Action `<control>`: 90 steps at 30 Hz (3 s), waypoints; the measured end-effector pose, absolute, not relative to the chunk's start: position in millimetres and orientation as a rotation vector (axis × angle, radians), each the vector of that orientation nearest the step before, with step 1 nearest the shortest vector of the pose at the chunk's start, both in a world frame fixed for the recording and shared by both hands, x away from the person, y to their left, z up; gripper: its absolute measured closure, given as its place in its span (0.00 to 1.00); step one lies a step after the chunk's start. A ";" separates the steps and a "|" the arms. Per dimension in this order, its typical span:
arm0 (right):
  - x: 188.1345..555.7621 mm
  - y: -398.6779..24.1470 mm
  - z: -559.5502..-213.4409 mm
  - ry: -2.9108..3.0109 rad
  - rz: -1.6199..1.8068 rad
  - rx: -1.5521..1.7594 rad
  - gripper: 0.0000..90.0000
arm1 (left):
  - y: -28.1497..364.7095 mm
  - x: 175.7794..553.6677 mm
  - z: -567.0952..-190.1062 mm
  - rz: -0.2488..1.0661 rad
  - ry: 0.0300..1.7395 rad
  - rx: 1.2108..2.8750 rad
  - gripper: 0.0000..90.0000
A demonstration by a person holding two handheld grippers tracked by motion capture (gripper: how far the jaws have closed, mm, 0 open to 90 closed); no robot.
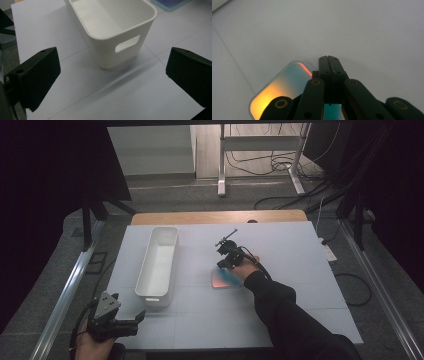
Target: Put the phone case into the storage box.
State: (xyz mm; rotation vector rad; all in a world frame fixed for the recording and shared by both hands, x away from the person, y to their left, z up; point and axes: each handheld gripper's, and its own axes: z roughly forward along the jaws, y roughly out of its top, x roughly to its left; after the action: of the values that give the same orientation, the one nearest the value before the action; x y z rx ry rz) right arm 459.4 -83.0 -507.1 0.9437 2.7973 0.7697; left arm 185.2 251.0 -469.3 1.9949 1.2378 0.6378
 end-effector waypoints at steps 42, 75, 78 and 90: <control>370.9 -253.4 -480.0 2.682 0.679 1.153 1.00 | 248.1 187.0 -469.7 0.644 1.240 2.020 0.01; 350.4 -145.5 -488.8 2.850 0.756 0.777 1.00 | 247.4 185.7 -469.8 0.653 1.236 2.026 0.01; 341.8 -131.4 -495.1 2.899 0.744 0.723 1.00 | 247.7 185.6 -469.8 0.652 1.235 2.025 0.01; 334.5 -155.0 -503.1 2.942 0.682 0.778 1.00 | 247.0 186.0 -469.9 0.652 1.234 2.026 0.01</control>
State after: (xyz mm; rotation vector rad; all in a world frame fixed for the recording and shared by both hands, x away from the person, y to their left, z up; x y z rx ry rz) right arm 334.5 -155.0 -503.1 0.7783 2.9420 0.6820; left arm 186.0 247.0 -469.9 2.0264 1.2340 0.6520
